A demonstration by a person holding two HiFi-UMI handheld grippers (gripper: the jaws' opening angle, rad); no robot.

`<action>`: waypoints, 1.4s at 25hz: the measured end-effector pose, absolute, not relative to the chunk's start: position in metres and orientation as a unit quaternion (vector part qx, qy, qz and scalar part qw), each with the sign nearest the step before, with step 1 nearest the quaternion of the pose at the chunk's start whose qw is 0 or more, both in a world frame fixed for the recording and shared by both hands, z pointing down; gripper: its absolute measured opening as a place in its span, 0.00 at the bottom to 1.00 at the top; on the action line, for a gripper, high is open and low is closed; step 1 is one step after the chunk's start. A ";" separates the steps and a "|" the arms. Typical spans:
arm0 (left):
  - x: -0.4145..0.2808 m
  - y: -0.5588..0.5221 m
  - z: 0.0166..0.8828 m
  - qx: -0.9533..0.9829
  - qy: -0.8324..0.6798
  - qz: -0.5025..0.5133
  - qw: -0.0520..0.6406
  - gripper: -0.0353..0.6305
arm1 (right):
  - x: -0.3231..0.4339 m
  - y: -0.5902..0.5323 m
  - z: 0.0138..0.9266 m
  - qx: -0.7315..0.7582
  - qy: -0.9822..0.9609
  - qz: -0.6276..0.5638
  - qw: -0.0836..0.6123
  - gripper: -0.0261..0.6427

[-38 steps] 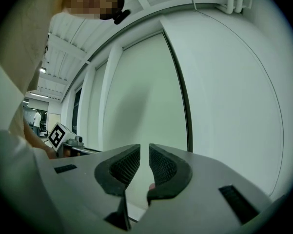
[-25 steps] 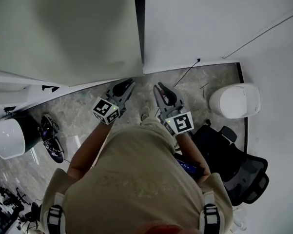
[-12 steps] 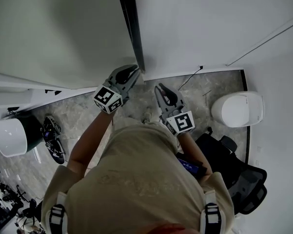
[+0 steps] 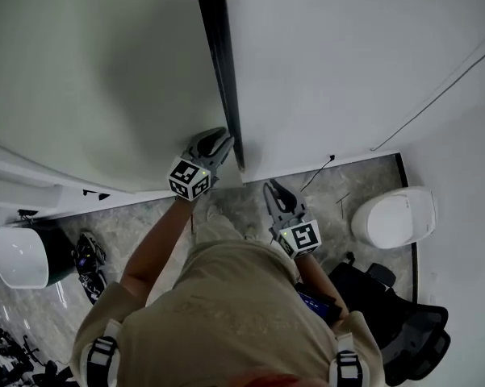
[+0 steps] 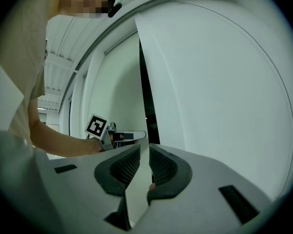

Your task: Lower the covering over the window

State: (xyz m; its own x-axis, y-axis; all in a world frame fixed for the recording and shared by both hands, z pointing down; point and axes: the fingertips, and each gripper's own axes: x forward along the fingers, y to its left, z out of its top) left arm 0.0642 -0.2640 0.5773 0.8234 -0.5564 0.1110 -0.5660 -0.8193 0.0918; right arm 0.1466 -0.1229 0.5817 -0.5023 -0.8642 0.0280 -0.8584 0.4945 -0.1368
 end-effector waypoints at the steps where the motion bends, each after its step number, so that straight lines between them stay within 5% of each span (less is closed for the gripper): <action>1: 0.058 -0.272 0.577 0.952 -0.296 0.041 0.060 0.21 | 0.143 -0.128 0.578 -0.500 0.863 -0.066 0.019 0.13; 13: 0.030 -0.385 0.563 0.961 -0.269 0.051 0.037 0.30 | 0.107 -0.217 0.555 -0.538 0.842 -0.033 0.027 0.13; 35: 0.056 -0.478 0.556 0.994 -0.099 0.050 0.018 0.30 | 0.032 -0.313 0.575 -0.603 0.796 -0.049 0.012 0.13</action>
